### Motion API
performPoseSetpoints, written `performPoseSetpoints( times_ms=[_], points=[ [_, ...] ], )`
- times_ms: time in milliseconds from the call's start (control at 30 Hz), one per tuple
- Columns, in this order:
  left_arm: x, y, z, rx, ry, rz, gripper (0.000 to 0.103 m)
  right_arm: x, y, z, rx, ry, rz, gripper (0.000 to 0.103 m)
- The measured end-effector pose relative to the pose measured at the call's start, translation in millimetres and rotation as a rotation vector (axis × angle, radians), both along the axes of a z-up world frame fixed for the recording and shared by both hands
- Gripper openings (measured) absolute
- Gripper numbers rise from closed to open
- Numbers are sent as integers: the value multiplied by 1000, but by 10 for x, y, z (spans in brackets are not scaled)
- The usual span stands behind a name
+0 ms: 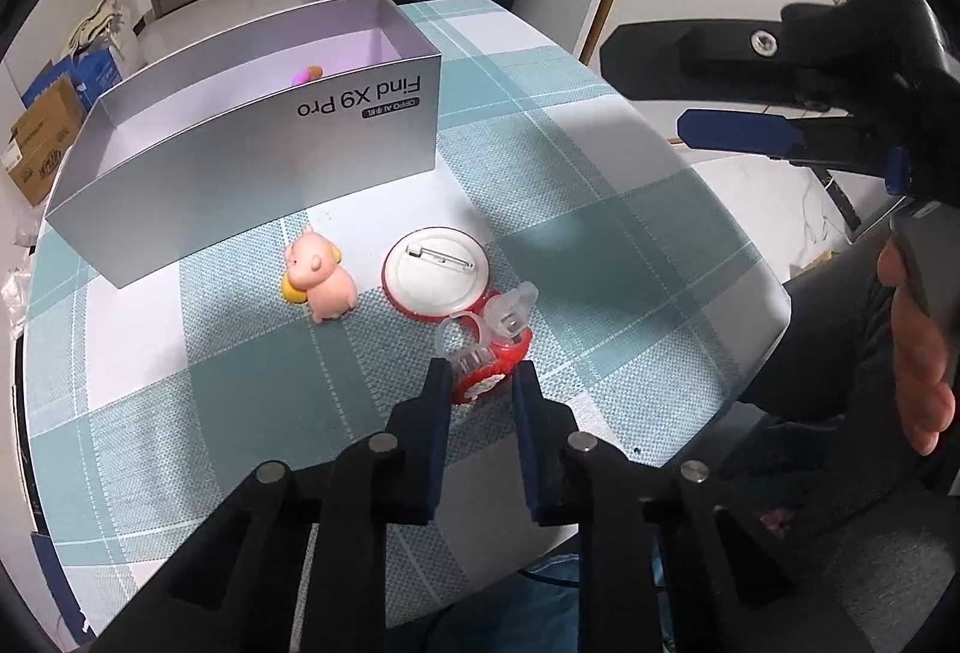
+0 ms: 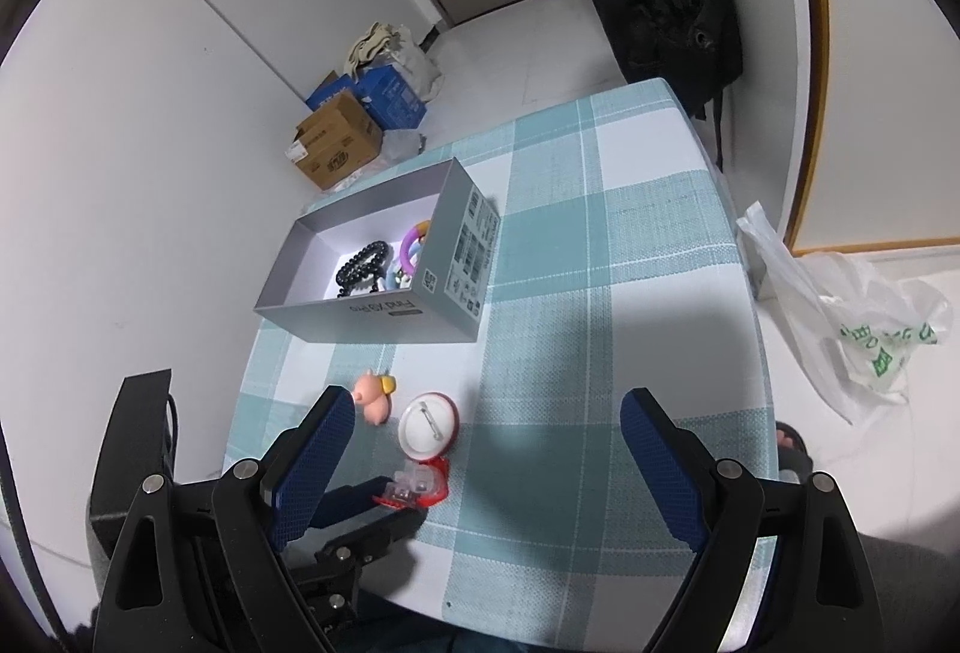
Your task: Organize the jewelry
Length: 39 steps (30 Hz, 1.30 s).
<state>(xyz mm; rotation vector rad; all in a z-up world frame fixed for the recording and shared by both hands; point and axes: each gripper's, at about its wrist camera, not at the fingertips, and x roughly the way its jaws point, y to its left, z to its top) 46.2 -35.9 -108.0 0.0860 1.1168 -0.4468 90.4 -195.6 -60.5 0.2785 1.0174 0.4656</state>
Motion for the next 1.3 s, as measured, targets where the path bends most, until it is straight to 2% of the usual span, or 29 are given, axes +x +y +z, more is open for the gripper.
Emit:
performPoseSetpoints(
  times_ms=[333, 633, 967, 1133, 1300],
  points=[
    [15, 136, -3, -53, 33, 15, 15, -48, 10, -137, -27, 49, -5, 91],
    [-21, 381, 180, -134, 7, 58, 15, -128, 223, -262, -84, 74, 74, 87],
    [-148, 666, 632, -244, -142, 115, 15, -212, 594, -391, -147, 79, 203, 66],
    [-102, 761, 683, -279, -161, 145, 15, -236, 749, -435, -180, 75, 252, 56],
    [-47, 834, 678, -298, -163, 165, 15, -266, 888, -450, -236, 44, 288, 39]
  ],
)
